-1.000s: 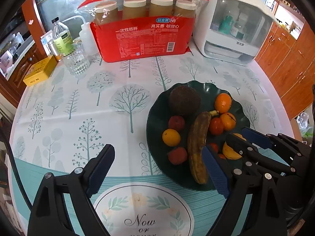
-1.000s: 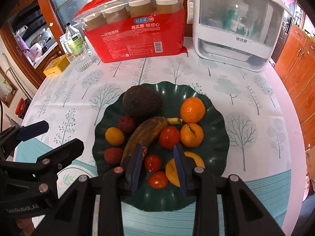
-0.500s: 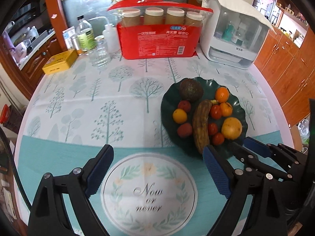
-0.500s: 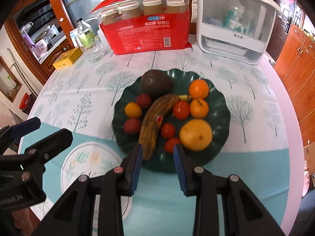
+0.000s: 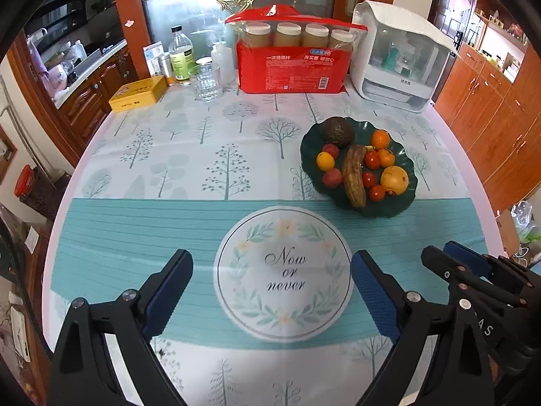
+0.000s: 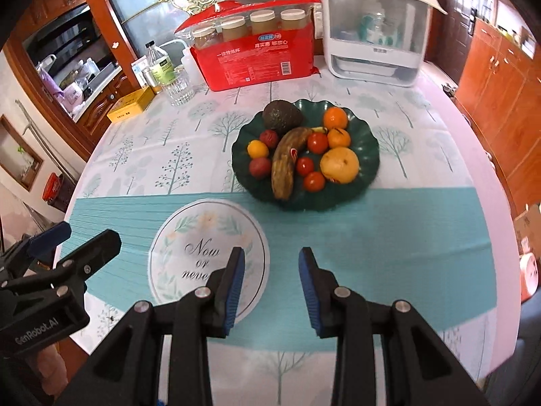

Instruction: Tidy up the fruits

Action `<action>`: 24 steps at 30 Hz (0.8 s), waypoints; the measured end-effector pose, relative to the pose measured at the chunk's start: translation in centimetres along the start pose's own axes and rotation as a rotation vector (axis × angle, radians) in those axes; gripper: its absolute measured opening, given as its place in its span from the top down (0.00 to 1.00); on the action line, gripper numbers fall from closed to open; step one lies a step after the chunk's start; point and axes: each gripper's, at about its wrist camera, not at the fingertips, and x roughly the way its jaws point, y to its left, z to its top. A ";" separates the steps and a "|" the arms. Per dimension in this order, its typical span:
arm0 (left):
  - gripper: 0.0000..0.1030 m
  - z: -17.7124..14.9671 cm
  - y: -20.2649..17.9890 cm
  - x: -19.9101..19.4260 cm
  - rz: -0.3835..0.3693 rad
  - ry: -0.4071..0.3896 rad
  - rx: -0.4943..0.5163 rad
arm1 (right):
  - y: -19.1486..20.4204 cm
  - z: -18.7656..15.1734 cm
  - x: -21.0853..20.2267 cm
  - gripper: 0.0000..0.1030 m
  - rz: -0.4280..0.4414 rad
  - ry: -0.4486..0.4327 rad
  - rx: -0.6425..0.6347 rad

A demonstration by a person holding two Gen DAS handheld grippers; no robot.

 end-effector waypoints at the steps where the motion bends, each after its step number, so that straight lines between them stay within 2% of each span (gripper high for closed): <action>1: 0.08 -0.2 0.1 -0.5 0.000 -0.003 -0.001 | 0.1 -0.2 -0.3 0.65 -0.005 0.002 0.002; 8: 0.08 -1.2 0.4 -2.7 0.023 -0.027 0.009 | 0.9 -2.0 -2.4 0.61 -0.041 -0.018 0.025; 24: 0.08 -2.4 0.1 -4.0 0.032 -0.042 0.021 | 2.3 -3.2 -4.2 0.61 -0.059 -0.057 0.006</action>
